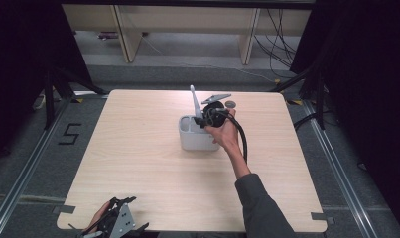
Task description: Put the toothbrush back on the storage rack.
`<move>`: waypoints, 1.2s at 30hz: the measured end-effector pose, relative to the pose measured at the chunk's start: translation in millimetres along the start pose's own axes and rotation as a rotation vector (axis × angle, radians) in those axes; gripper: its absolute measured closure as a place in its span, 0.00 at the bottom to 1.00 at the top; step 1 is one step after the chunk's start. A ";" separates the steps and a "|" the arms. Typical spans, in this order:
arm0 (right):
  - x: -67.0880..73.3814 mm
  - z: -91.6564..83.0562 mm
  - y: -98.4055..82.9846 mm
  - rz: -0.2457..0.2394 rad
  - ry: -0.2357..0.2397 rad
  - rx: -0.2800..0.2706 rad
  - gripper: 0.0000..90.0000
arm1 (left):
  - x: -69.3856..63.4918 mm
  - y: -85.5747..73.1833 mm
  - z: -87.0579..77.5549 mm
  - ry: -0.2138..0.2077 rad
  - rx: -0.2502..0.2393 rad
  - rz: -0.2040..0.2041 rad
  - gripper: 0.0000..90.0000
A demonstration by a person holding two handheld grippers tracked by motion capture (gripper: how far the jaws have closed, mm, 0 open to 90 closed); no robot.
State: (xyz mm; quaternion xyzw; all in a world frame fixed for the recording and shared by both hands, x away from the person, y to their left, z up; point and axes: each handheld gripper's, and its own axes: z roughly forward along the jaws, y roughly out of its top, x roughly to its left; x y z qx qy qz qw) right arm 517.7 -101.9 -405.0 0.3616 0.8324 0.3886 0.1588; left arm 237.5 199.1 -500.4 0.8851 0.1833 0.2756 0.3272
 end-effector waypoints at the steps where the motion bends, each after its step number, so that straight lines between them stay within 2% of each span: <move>1: 1.2 0.1 -0.1 0.004 -0.006 0.010 0.74 | 0.0 0.0 -0.1 0.000 0.001 0.000 0.17; 2: 4.4 1.8 -0.8 0.036 0.003 0.006 0.74 | 0.2 0.1 -0.3 -0.002 0.004 0.005 0.17; 3: 1.8 1.8 -0.7 0.011 0.005 0.017 0.74 | 0.2 0.1 -0.4 -0.002 0.006 0.006 0.17; 5: 2.3 3.6 -1.3 0.015 -0.004 0.013 0.74 | -0.2 0.1 0.0 -0.010 -0.003 -0.005 0.17; 8: 2.8 6.0 -2.0 0.008 -0.004 0.015 0.74 | 0.6 0.3 -0.7 -0.003 0.013 0.014 0.17; 9: 2.3 5.2 -1.7 0.001 0.002 0.035 0.74 | 0.6 0.2 -0.7 -0.002 0.012 0.013 0.17; 10: 4.1 5.4 -1.8 0.012 0.001 0.038 0.74 | 0.6 0.2 -0.8 -0.003 0.012 0.014 0.17; 13: 3.4 9.2 -2.7 0.006 0.002 0.025 0.74 | 0.6 0.2 -0.7 -0.003 0.013 0.014 0.17; 14: 3.4 8.3 -2.4 0.006 0.000 0.044 0.74 | 0.6 0.3 -0.8 -0.003 0.013 0.015 0.17; 17: 4.4 11.8 -3.3 -0.008 0.003 0.041 0.74 | 0.6 0.3 -0.8 -0.003 0.013 0.015 0.17; 18: 4.5 11.3 -2.8 -0.013 0.017 0.058 0.74 | 0.6 0.3 -0.7 -0.003 0.013 0.014 0.17; 19: 4.0 11.7 -3.2 -0.030 0.007 0.065 0.74 | 0.5 0.2 -0.8 -0.004 0.014 0.014 0.17; 20: 5.1 11.3 -2.9 -0.014 0.006 0.072 0.74 | 0.5 0.2 -0.7 -0.004 0.014 0.014 0.17; 25: 4.8 13.5 -2.4 -0.025 0.024 0.054 0.73 | 0.8 0.3 -0.7 -0.016 0.013 0.011 0.17; 26: 5.4 12.3 -1.9 -0.011 0.016 0.047 0.71 | 0.7 0.3 -0.6 -0.016 0.013 0.011 0.17; 28: 5.9 11.3 -1.3 0.003 0.033 0.049 0.70 | 0.7 0.3 -0.7 -0.017 0.014 0.012 0.17; 32: 5.5 12.6 -2.3 0.003 0.013 0.031 0.67 | 0.7 0.5 -0.8 -0.020 0.022 0.013 0.17; 33: 4.6 13.1 -2.5 -0.008 0.008 0.024 0.66 | -0.5 0.0 0.4 -0.001 0.009 0.009 0.17; 34: 5.5 11.4 -1.9 0.015 0.020 0.043 0.66 | -1.0 -0.1 1.2 0.006 0.002 0.001 0.17; 35: 5.6 11.2 -1.9 0.017 0.015 0.043 0.65 | 0.2 0.2 -0.4 -0.010 0.017 0.013 0.17; 36: 4.3 10.5 -1.8 -0.001 0.011 0.040 0.63 | 0.7 0.3 -0.9 -0.019 0.020 0.013 0.17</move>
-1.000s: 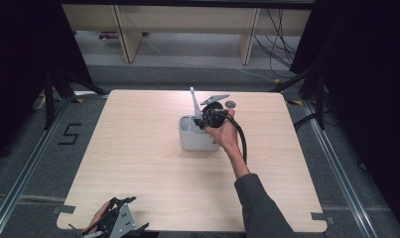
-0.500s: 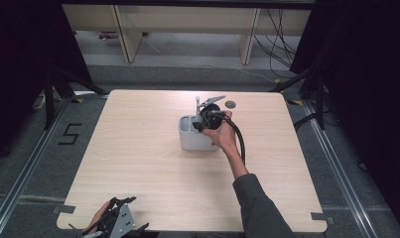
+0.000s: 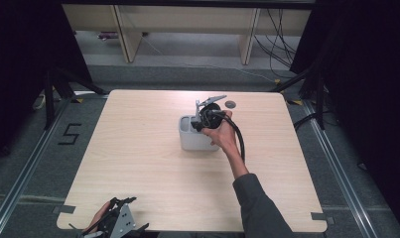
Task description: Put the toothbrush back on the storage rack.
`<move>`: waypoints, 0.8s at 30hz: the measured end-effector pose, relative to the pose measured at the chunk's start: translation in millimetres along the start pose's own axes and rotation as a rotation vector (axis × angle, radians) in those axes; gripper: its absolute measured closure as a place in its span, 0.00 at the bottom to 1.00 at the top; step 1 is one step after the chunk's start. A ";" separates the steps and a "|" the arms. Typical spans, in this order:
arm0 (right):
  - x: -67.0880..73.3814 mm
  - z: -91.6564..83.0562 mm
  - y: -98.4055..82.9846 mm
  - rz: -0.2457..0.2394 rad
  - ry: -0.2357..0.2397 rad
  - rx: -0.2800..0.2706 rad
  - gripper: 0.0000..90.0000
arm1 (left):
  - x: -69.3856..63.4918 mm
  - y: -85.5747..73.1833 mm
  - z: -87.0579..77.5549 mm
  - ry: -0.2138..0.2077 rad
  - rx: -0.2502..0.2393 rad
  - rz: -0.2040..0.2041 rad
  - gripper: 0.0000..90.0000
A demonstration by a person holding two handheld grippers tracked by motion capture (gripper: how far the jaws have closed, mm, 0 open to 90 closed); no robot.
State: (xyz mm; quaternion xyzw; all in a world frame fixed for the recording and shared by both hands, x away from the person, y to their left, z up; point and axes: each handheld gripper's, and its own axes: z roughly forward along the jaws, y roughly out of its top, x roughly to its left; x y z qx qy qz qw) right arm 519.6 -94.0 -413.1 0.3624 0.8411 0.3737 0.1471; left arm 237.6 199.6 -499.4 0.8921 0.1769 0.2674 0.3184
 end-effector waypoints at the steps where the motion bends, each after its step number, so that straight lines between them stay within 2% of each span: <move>1: -0.5 0.1 -0.4 -0.007 0.002 -0.001 0.62 | -0.1 -0.4 0.7 0.004 -0.008 -0.001 0.17; 2: 0.2 -0.1 -0.6 0.007 0.017 -0.003 0.60 | 0.3 -0.1 0.0 0.002 0.000 0.002 0.17; 3: -0.2 -1.1 -1.0 0.000 0.011 -0.002 0.57 | -0.1 -0.3 0.5 0.003 -0.006 -0.002 0.17; 4: 0.4 -2.6 -1.6 0.015 0.010 -0.007 0.55 | 0.0 -0.1 0.2 0.001 -0.002 0.001 0.17; 5: -1.3 -2.3 -2.6 0.003 0.006 -0.024 0.53 | 0.2 0.2 -0.3 -0.003 0.005 0.001 0.17; 6: -0.1 -3.2 -3.0 0.031 0.015 -0.030 0.50 | -0.7 -0.1 0.8 0.003 -0.007 -0.007 0.17; 7: 0.1 -5.3 -4.2 0.044 0.012 -0.024 0.48 | -2.2 -0.5 2.5 0.028 -0.024 -0.017 0.17; 8: -2.0 -6.2 -4.7 0.011 0.013 -0.033 0.46 | -1.6 -0.4 2.0 0.021 -0.017 -0.013 0.17; 9: -0.3 -7.8 -5.7 0.048 0.016 -0.034 0.43 | -1.6 -0.4 1.9 0.017 -0.019 -0.015 0.17; 10: -0.3 -10.0 -6.4 0.045 0.017 -0.035 0.42 | -1.5 -0.5 1.9 0.017 -0.019 -0.015 0.17; 12: 0.2 -13.9 -7.4 0.062 0.033 -0.049 0.41 | -1.5 -0.5 2.5 0.023 -0.018 -0.015 0.17; 14: -0.9 -19.6 -7.8 0.050 0.035 -0.049 0.39 | -1.2 -0.3 1.7 0.008 -0.011 -0.011 0.17; 15: -1.7 -20.5 -8.5 0.034 0.025 -0.070 0.39 | -1.0 -0.1 1.6 0.008 -0.008 -0.010 0.17; 16: -0.6 -23.2 -8.6 0.062 0.033 -0.082 0.39 | -1.1 -0.2 2.1 0.011 -0.013 -0.011 0.17; 17: -2.1 -25.5 -8.4 0.037 0.039 -0.086 0.39 | -1.1 -0.2 1.6 0.008 -0.011 -0.012 0.17; 18: -2.1 -26.9 -8.9 0.032 0.043 -0.091 0.39 | -1.1 -0.4 2.0 0.010 -0.013 -0.012 0.17; 20: -1.0 -31.5 -8.7 0.039 0.030 -0.106 0.38 | -1.3 -0.5 2.2 0.009 -0.017 -0.015 0.17; 22: -2.5 -36.2 -8.1 0.025 0.038 -0.106 0.38 | -1.1 -0.2 1.6 0.009 -0.011 -0.014 0.17; 24: -0.8 -39.1 -8.4 0.033 0.035 -0.112 0.38 | -0.7 -0.1 1.1 0.006 -0.004 -0.013 0.17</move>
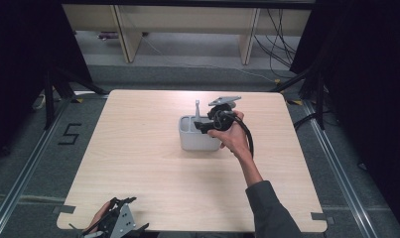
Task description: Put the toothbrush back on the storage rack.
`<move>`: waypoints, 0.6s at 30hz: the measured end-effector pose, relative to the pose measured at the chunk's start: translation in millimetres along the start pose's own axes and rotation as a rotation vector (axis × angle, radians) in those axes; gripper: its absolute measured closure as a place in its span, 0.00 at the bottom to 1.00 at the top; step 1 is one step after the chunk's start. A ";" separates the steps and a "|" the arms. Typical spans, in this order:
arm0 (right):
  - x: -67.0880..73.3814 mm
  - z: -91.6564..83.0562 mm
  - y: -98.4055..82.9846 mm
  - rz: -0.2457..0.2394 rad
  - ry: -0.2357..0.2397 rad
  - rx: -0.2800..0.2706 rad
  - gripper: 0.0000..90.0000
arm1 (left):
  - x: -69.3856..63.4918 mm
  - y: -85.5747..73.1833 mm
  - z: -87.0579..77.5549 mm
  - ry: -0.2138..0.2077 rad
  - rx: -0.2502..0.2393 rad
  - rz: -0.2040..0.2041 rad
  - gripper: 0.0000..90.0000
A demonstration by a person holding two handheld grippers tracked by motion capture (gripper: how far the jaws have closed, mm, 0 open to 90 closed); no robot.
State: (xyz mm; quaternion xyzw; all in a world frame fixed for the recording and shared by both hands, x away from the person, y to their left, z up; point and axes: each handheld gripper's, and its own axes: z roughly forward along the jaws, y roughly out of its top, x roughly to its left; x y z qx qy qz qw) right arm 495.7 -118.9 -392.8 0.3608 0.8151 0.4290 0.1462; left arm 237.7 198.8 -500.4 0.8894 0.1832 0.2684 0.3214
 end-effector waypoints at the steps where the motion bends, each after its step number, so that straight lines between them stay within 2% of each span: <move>1: -1.2 -0.8 -0.1 -0.021 0.005 -0.002 0.38 | 0.0 -0.1 0.1 0.000 0.000 -0.001 0.17; 2: 0.0 -3.8 0.3 -0.010 -0.011 0.008 0.38 | 0.0 0.0 0.0 0.001 0.000 0.000 0.17; 3: 1.3 -5.4 0.2 0.006 -0.005 0.014 0.38 | -0.1 0.1 -0.1 0.000 -0.001 0.000 0.17; 4: 0.5 -6.3 0.3 -0.013 -0.003 0.007 0.38 | -0.2 0.1 -0.1 0.000 -0.001 0.000 0.17; 7: 0.8 -7.9 -0.4 -0.027 0.005 -0.003 0.39 | -0.8 -0.4 1.5 0.012 -0.014 -0.001 0.17; 8: 2.8 -10.5 -0.6 -0.001 -0.005 0.008 0.39 | -0.8 -0.4 1.5 0.013 -0.014 -0.002 0.17; 9: 2.4 -11.1 -0.8 -0.009 -0.003 0.007 0.38 | -0.9 -0.3 1.5 0.015 -0.013 -0.002 0.17; 11: 3.4 -12.3 -1.9 -0.014 -0.002 0.005 0.38 | -0.2 0.0 0.4 -0.006 -0.006 -0.002 0.17; 12: 2.7 -13.0 -2.1 -0.025 0.001 0.006 0.39 | -0.8 -0.3 1.3 0.011 -0.013 -0.002 0.17; 15: 4.7 -15.8 -4.3 -0.008 -0.001 0.010 0.39 | -0.8 -0.4 1.6 0.012 -0.014 -0.002 0.17; 16: 3.7 -16.4 -4.7 -0.029 -0.002 0.005 0.38 | -0.9 -0.4 1.1 -0.001 -0.014 -0.004 0.17; 17: 4.2 -17.2 -5.8 -0.027 -0.005 0.003 0.38 | -1.1 -0.4 1.3 0.000 -0.014 -0.006 0.17; 18: 5.5 -17.9 -6.6 -0.011 -0.001 0.006 0.38 | -0.7 -0.3 0.8 -0.002 -0.010 0.000 0.17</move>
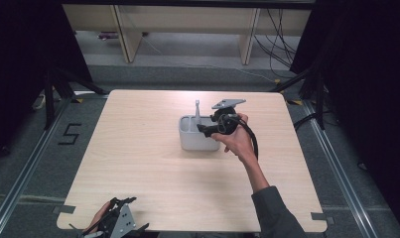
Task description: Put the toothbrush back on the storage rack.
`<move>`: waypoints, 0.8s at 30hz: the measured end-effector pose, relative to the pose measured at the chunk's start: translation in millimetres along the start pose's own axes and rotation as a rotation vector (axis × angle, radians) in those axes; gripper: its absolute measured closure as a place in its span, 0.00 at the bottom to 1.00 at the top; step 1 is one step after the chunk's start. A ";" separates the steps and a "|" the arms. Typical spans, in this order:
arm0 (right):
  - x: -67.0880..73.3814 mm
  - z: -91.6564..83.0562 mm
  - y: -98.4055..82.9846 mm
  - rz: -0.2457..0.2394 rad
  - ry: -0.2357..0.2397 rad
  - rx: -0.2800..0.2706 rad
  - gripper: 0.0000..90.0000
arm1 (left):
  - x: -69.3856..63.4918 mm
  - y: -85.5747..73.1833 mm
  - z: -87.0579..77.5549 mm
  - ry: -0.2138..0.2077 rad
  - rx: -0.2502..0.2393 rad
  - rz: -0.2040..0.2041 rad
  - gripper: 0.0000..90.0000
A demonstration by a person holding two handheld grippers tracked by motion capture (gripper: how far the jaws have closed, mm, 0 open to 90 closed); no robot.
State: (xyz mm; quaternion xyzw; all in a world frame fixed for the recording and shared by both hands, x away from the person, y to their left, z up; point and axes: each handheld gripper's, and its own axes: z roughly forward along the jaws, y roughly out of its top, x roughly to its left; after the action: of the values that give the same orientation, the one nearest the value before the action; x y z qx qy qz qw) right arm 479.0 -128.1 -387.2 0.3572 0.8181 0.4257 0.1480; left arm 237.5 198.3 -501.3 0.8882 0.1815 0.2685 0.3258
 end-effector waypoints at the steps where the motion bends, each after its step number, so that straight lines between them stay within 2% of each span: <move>1: -1.2 0.4 -0.6 -0.021 0.007 -0.009 0.38 | 0.0 0.0 0.6 0.014 -0.001 -0.001 0.17; 3: 0.5 -1.8 -1.9 0.006 0.004 -0.008 0.38 | -0.3 -0.1 0.7 0.017 -0.004 -0.002 0.17; 4: 0.7 -2.1 -2.5 0.001 -0.003 -0.021 0.38 | -0.6 -0.1 0.6 0.005 -0.007 -0.006 0.17; 6: 0.7 -4.9 -2.9 0.005 0.013 -0.011 0.38 | -0.4 0.0 0.4 -0.001 -0.002 -0.002 0.17; 7: -0.3 -6.2 -3.4 -0.021 -0.007 -0.015 0.38 | -0.6 0.0 0.4 -0.001 -0.003 -0.003 0.17; 9: 0.1 -7.1 -3.9 -0.021 0.008 -0.015 0.38 | -0.3 0.1 0.3 -0.003 -0.003 0.000 0.17; 10: 1.8 -8.2 -4.9 -0.001 0.005 -0.017 0.38 | -0.3 0.1 0.2 -0.002 -0.001 0.000 0.17; 12: 0.5 -10.4 -5.1 -0.028 -0.004 -0.021 0.37 | -0.4 0.1 0.0 0.002 0.001 -0.003 0.17; 13: 2.8 -11.2 -5.7 0.006 0.010 -0.019 0.37 | -0.8 -0.2 0.8 0.013 -0.009 -0.008 0.17; 15: 1.5 -13.4 -6.2 -0.019 0.003 -0.020 0.36 | -0.4 -0.1 0.6 0.017 -0.003 -0.002 0.17; 16: 1.2 -14.0 -6.9 -0.029 -0.001 -0.027 0.36 | -0.5 0.0 0.2 0.003 -0.002 -0.005 0.17; 17: 3.1 -15.4 -7.8 -0.006 0.005 -0.023 0.35 | -0.1 0.0 -0.2 -0.001 0.005 0.003 0.17; 18: 1.7 -16.1 -8.4 -0.033 -0.004 -0.033 0.35 | -0.5 -0.1 0.3 0.000 -0.001 -0.003 0.17; 19: 3.7 -16.3 -9.7 -0.012 0.005 -0.035 0.34 | -0.5 0.1 0.1 0.001 0.001 -0.002 0.17; 20: 3.2 -18.3 -10.2 -0.026 -0.001 -0.031 0.34 | -0.4 0.2 0.0 0.000 0.002 -0.001 0.17; 21: 4.4 -19.7 -11.2 -0.015 0.000 -0.026 0.33 | -0.4 0.2 0.0 -0.001 0.003 -0.001 0.17; 23: 4.1 -20.7 -13.3 -0.033 -0.003 -0.039 0.32 | -0.5 0.0 0.3 0.000 0.000 -0.002 0.17; 24: 5.2 -21.8 -14.4 -0.015 0.009 -0.034 0.32 | -0.4 -0.1 0.3 -0.001 0.000 -0.001 0.17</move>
State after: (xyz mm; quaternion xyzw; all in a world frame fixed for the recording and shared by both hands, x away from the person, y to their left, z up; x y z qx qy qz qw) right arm 456.9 -142.7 -385.5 0.3466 0.8141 0.4400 0.1534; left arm 237.3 198.0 -501.7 0.8882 0.1817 0.2680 0.3261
